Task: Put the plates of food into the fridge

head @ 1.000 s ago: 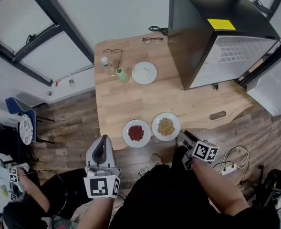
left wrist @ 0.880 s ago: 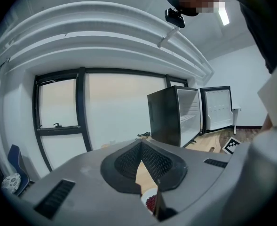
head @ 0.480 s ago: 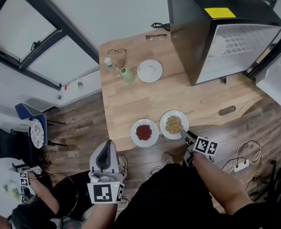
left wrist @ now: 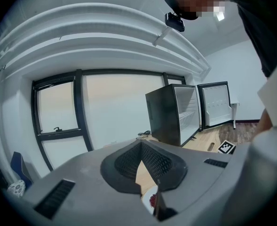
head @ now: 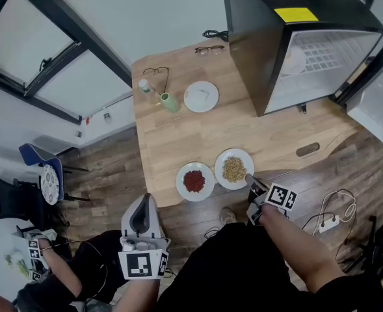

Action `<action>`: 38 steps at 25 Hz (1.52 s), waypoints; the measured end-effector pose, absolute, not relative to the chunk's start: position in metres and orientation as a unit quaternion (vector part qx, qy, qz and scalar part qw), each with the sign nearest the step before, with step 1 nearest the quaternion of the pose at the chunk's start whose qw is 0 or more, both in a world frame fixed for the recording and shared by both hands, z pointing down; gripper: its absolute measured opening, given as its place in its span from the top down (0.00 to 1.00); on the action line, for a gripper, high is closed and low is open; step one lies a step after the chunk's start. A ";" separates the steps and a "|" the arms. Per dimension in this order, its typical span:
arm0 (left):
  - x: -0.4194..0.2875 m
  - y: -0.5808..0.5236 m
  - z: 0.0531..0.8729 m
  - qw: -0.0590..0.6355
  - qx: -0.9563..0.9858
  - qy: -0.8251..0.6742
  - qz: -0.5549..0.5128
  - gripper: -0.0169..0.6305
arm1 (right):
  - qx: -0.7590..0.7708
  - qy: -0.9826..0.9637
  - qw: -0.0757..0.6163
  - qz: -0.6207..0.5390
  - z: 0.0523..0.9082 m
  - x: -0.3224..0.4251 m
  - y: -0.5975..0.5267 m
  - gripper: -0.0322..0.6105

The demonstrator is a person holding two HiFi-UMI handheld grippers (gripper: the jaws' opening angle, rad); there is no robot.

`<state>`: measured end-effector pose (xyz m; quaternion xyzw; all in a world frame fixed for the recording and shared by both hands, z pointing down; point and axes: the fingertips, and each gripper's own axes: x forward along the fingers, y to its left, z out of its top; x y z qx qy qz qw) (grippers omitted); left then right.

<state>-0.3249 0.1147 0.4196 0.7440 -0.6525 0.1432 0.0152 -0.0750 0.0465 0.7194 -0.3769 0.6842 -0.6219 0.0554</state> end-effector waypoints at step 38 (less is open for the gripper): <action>-0.227 0.014 0.381 -0.014 0.798 -0.598 0.070 0.97 | -0.450 0.679 0.174 -0.554 0.585 0.088 -0.025 0.90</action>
